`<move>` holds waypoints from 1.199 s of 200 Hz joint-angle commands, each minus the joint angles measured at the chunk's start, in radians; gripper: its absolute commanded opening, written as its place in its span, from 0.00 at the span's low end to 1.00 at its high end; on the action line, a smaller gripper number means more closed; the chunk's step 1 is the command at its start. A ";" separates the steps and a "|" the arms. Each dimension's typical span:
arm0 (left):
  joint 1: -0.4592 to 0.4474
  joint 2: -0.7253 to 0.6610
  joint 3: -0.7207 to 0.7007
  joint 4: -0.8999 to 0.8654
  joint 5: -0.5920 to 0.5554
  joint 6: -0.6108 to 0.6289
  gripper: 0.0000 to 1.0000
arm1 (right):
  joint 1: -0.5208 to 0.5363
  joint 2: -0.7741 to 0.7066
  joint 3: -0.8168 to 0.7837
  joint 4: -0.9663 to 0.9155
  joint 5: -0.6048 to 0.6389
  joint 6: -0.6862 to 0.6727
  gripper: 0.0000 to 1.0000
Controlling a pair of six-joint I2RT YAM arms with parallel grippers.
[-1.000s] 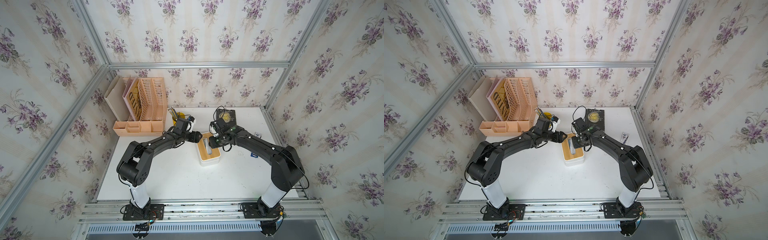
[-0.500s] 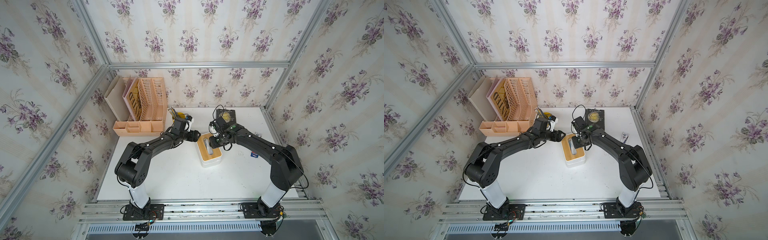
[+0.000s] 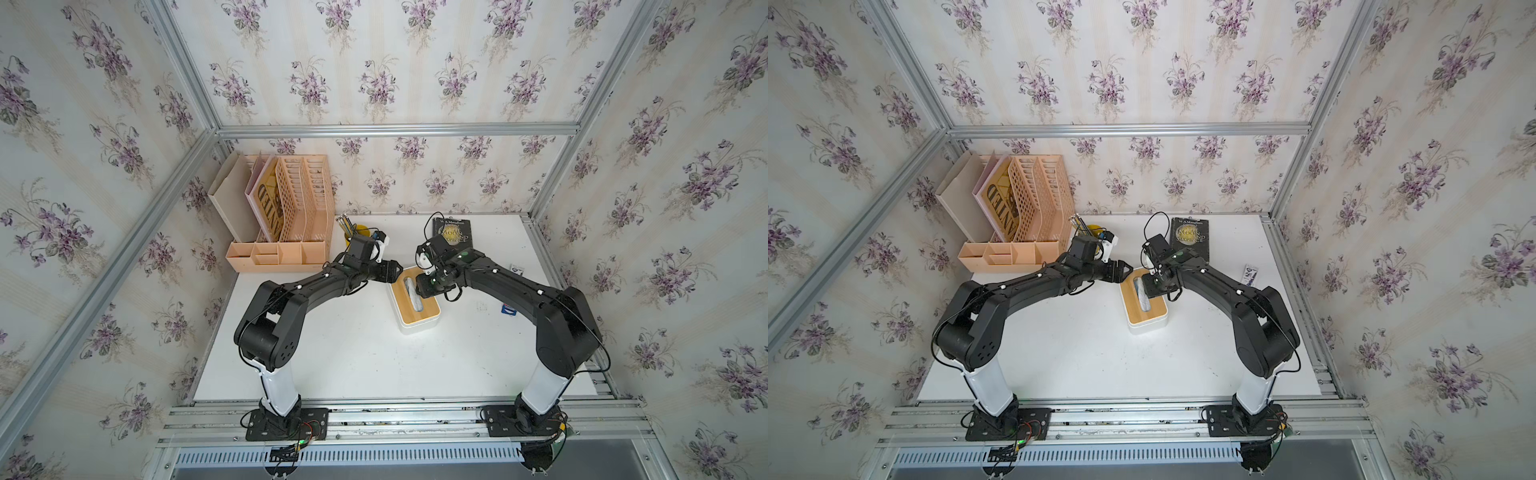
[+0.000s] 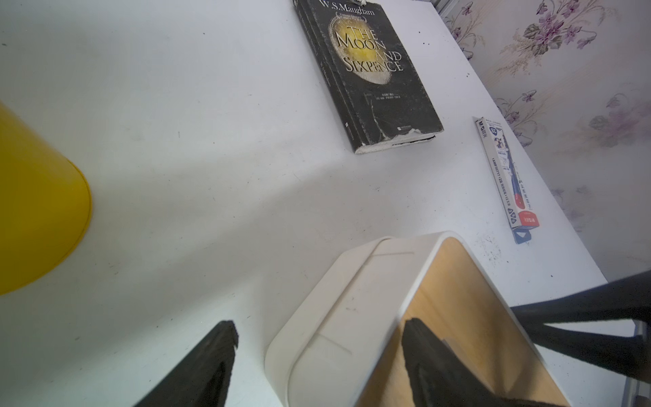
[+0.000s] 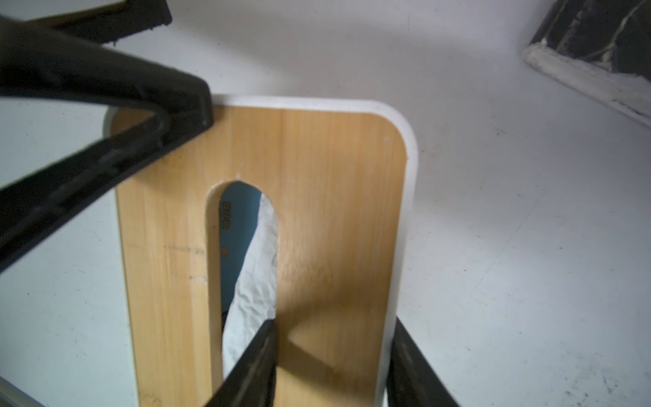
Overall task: Put the tissue paper into the tissue box
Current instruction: Adjust the box lid on the tissue box.
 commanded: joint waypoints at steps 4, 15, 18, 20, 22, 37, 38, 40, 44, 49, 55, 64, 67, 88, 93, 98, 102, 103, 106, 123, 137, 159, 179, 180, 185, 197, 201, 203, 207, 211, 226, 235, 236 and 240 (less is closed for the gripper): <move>0.001 0.003 0.006 0.014 0.008 0.004 0.78 | -0.005 -0.005 0.036 -0.047 -0.007 -0.026 0.23; 0.001 0.002 0.006 0.015 0.006 0.004 0.78 | -0.009 0.000 0.050 -0.060 -0.009 -0.031 0.23; 0.002 0.001 0.006 0.014 0.006 0.004 0.78 | -0.008 0.001 0.054 -0.063 -0.009 -0.034 0.23; 0.001 0.001 0.006 0.014 0.006 0.004 0.79 | -0.008 0.001 0.056 -0.066 -0.009 -0.033 0.23; 0.001 0.002 0.006 0.014 0.006 0.005 0.79 | -0.010 0.003 0.057 -0.068 -0.010 -0.035 0.23; 0.001 0.001 0.007 0.018 0.006 0.006 0.79 | -0.010 0.009 0.070 -0.084 -0.018 -0.041 0.23; 0.001 0.001 0.006 0.017 0.006 0.006 0.79 | -0.009 0.009 0.070 -0.084 -0.019 -0.041 0.23; 0.001 0.002 0.006 0.017 0.006 0.007 0.79 | -0.010 0.010 0.071 -0.085 -0.020 -0.041 0.23; 0.001 0.003 0.007 0.017 0.006 0.006 0.78 | -0.010 0.011 0.073 -0.089 -0.022 -0.042 0.23; 0.001 0.002 0.007 0.018 0.006 0.007 0.78 | -0.010 0.014 0.075 -0.095 -0.024 -0.045 0.23; 0.001 0.002 0.010 0.019 0.006 0.007 0.78 | -0.010 0.017 0.078 -0.100 -0.027 -0.047 0.23; 0.001 0.003 0.010 0.020 0.006 0.007 0.79 | -0.011 0.021 0.082 -0.107 -0.028 -0.049 0.23; 0.001 0.003 0.009 0.019 0.006 0.008 0.78 | -0.011 0.022 0.081 -0.108 -0.028 -0.048 0.23; 0.001 0.003 0.009 0.022 0.008 0.007 0.78 | -0.011 0.031 0.081 -0.117 -0.036 -0.051 0.23; 0.001 0.003 0.010 0.022 0.009 0.008 0.78 | -0.012 0.032 0.081 -0.116 -0.037 -0.051 0.23; 0.001 0.003 0.009 0.022 0.009 0.009 0.79 | -0.012 0.033 0.080 -0.116 -0.040 -0.052 0.23; 0.001 0.003 0.009 0.022 0.009 0.009 0.79 | -0.012 0.035 0.080 -0.117 -0.042 -0.053 0.23; 0.001 0.003 0.009 0.022 0.009 0.008 0.79 | -0.012 0.036 0.081 -0.116 -0.042 -0.053 0.23; 0.001 0.003 0.009 0.022 0.009 0.007 0.79 | -0.013 0.037 0.081 -0.117 -0.044 -0.053 0.23; 0.001 0.006 0.010 0.022 0.011 0.009 0.79 | -0.012 0.048 0.083 -0.120 -0.050 -0.055 0.23; 0.001 0.009 0.013 0.021 0.013 0.008 0.79 | -0.013 0.055 0.085 -0.120 -0.052 -0.056 0.23; 0.001 0.019 0.019 0.017 0.020 0.009 0.79 | -0.013 0.060 0.076 -0.116 -0.050 -0.056 0.23; 0.001 0.033 0.030 0.009 0.029 0.007 0.78 | -0.014 0.065 0.064 -0.111 -0.049 -0.057 0.23; 0.001 0.035 0.031 0.008 0.031 0.007 0.78 | -0.013 0.065 0.065 -0.111 -0.049 -0.056 0.23; 0.001 0.039 0.034 0.006 0.034 0.007 0.78 | -0.014 0.067 0.063 -0.111 -0.048 -0.056 0.23; 0.001 0.047 0.038 0.005 0.036 0.007 0.78 | -0.013 0.068 0.062 -0.111 -0.043 -0.056 0.22; 0.001 0.049 0.039 0.006 0.036 0.007 0.78 | -0.014 0.067 0.063 -0.110 -0.042 -0.055 0.22; 0.001 0.050 0.038 0.007 0.036 0.006 0.78 | -0.015 0.065 0.063 -0.111 -0.041 -0.055 0.22; 0.001 0.052 0.039 0.009 0.036 0.006 0.78 | -0.014 0.063 0.063 -0.111 -0.041 -0.055 0.22; 0.001 0.055 0.039 0.010 0.033 0.006 0.78 | -0.015 0.061 0.065 -0.114 -0.041 -0.055 0.22; 0.002 0.061 0.042 0.010 0.038 0.004 0.78 | -0.016 0.055 0.082 -0.130 -0.034 -0.057 0.22; 0.002 0.060 0.044 0.011 0.039 0.004 0.78 | -0.017 0.052 0.093 -0.140 -0.031 -0.060 0.22; 0.001 0.060 0.044 0.010 0.038 0.004 0.78 | -0.017 0.052 0.095 -0.142 -0.030 -0.060 0.22; 0.001 0.060 0.044 0.011 0.037 0.004 0.78 | -0.018 0.052 0.100 -0.145 -0.030 -0.062 0.22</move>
